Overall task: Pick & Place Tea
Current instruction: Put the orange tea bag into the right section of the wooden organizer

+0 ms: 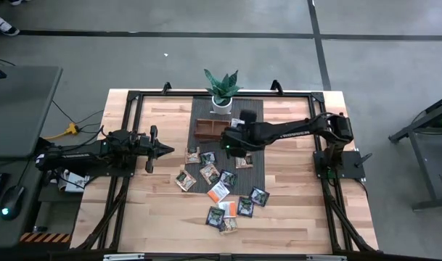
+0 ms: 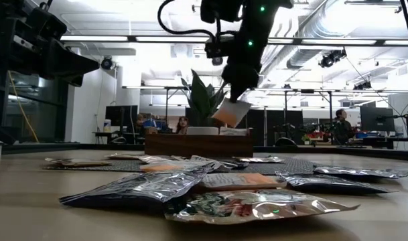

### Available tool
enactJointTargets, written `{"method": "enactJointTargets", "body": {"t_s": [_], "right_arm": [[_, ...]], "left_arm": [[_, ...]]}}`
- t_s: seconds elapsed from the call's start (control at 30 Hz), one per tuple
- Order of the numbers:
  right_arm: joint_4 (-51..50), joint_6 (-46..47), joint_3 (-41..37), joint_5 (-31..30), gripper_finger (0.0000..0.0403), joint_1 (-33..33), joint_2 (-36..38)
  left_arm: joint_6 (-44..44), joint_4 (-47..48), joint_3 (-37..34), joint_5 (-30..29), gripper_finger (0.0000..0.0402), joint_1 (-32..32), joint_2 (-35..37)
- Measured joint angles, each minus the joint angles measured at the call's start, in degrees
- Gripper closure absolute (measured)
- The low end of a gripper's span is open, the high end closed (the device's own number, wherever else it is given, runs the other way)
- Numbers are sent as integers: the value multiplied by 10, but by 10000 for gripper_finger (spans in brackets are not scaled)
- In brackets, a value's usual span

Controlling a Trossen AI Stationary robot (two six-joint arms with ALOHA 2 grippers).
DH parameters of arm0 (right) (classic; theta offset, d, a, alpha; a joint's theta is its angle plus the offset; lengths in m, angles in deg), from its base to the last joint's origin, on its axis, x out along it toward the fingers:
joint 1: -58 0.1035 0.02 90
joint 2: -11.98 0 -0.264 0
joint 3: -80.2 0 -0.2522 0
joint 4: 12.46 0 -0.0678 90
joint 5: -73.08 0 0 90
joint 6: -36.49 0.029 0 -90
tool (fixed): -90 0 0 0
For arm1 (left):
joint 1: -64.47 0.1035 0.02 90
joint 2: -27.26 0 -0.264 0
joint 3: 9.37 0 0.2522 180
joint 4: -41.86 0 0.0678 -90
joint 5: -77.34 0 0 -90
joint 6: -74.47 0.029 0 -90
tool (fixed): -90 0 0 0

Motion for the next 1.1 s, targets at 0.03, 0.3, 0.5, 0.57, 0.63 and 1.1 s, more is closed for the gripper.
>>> {"method": "enactJointTargets", "body": {"t_s": [0.03, 0.3, 0.5, 0.57, 0.63, 1.1], "right_arm": [[1, -24, -2, -24, 403, 0, 0], [7, -199, -22, -93, 403, -5, -6], [59, -306, -22, -98, 402, -12, -32], [74, -334, -22, -99, 402, -13, -38], [79, -352, -22, -100, 402, -15, -43], [94, -389, -21, -73, 403, -20, -66]], "left_arm": [[0, 0, 0, 0, 401, 0, 0], [0, 0, 0, 0, 401, 0, 0], [0, 0, 0, 0, 401, 0, 0], [0, 0, 0, 0, 401, 0, 0], [0, 0, 0, 0, 401, 0, 0], [0, 0, 0, 0, 401, 0, 0]]}}
